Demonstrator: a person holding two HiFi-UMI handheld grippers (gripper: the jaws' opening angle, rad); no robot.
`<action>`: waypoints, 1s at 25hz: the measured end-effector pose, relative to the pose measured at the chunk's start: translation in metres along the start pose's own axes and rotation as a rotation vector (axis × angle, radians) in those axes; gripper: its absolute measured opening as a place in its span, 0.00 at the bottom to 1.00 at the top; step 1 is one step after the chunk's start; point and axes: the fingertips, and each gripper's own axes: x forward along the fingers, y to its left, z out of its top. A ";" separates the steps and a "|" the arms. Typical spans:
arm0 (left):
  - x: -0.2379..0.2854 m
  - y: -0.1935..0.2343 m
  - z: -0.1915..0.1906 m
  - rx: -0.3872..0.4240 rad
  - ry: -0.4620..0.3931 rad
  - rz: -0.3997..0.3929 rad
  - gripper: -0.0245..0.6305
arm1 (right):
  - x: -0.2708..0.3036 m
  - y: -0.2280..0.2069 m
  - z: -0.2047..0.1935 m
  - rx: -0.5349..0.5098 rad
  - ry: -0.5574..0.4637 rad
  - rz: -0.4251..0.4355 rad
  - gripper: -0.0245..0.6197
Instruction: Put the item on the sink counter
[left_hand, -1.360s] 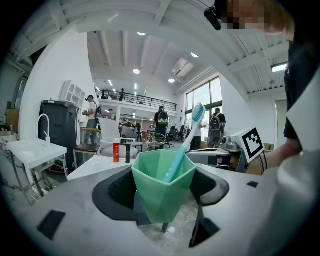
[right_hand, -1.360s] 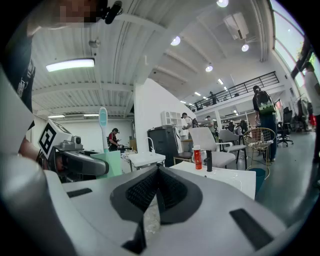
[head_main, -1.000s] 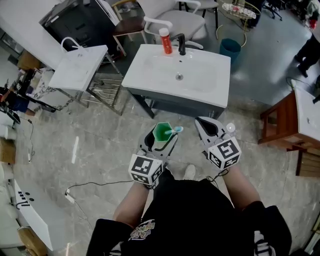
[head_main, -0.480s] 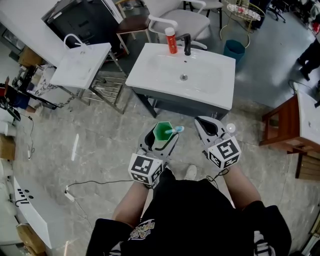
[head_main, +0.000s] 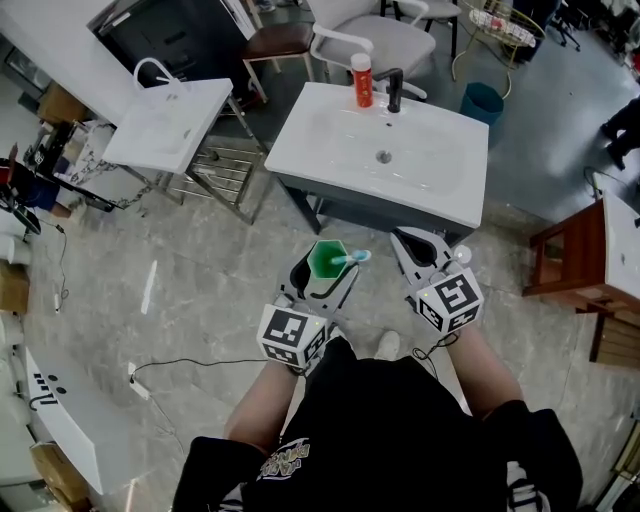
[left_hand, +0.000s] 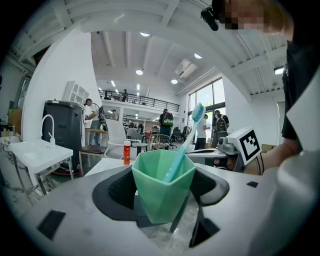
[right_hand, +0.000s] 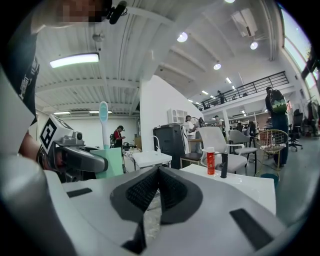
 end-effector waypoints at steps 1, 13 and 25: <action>-0.001 0.006 0.001 -0.002 -0.002 0.001 0.50 | 0.007 0.001 0.001 0.000 0.001 0.001 0.12; -0.013 0.100 0.013 -0.017 -0.015 -0.003 0.50 | 0.098 0.024 0.021 0.001 0.007 -0.011 0.12; -0.032 0.178 0.020 0.003 -0.015 -0.043 0.50 | 0.170 0.047 0.042 -0.016 -0.004 -0.056 0.12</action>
